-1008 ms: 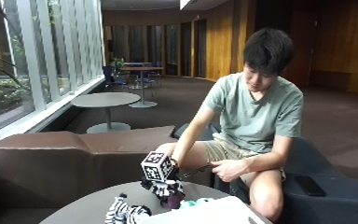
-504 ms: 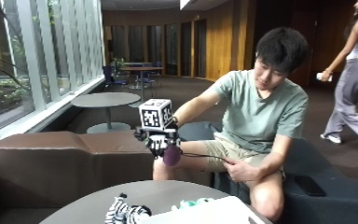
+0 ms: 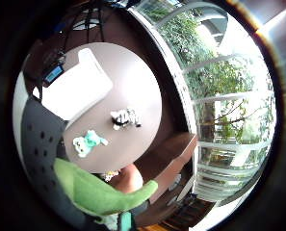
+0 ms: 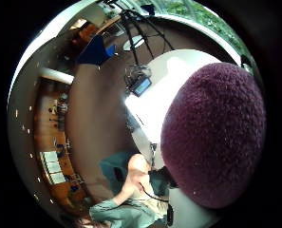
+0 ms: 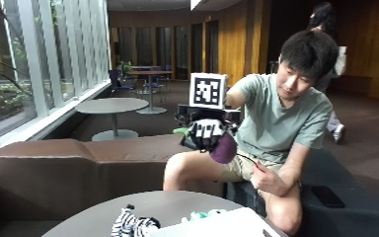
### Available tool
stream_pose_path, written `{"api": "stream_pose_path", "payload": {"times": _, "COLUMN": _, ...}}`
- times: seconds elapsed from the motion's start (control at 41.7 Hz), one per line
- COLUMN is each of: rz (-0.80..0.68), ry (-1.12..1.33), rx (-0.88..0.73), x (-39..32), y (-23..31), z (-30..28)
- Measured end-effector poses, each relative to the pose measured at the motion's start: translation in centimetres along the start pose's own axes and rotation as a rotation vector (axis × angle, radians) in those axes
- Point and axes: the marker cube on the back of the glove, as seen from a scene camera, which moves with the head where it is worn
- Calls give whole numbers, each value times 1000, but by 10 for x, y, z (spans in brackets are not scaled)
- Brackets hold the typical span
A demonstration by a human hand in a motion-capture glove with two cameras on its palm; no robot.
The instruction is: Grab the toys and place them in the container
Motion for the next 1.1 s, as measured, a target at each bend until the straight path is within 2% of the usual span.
{"api": "stream_pose_path", "payload": {"times": 0.216, "rz": -119, "ry": -29, "rx": 90, "x": -80, "y": -62, "z": 25}}
{"api": "stream_pose_path", "payload": {"times": 0.384, "rz": -146, "ry": -6, "rx": 15, "x": -108, "y": -86, "z": 48}}
{"api": "stream_pose_path", "payload": {"times": 0.6, "rz": -120, "ry": 0, "rx": -8, "x": -108, "y": -103, "z": 82}}
{"api": "stream_pose_path", "payload": {"times": 0.768, "rz": -26, "ry": 55, "rx": -347, "x": -102, "y": -101, "z": 108}}
{"api": "stream_pose_path", "payload": {"times": 0.84, "rz": -21, "ry": 105, "rx": -430, "x": -99, "y": -95, "z": 113}}
{"api": "stream_pose_path", "payload": {"times": 1.104, "rz": -46, "ry": 128, "rx": -344, "x": -52, "y": -68, "z": 79}}
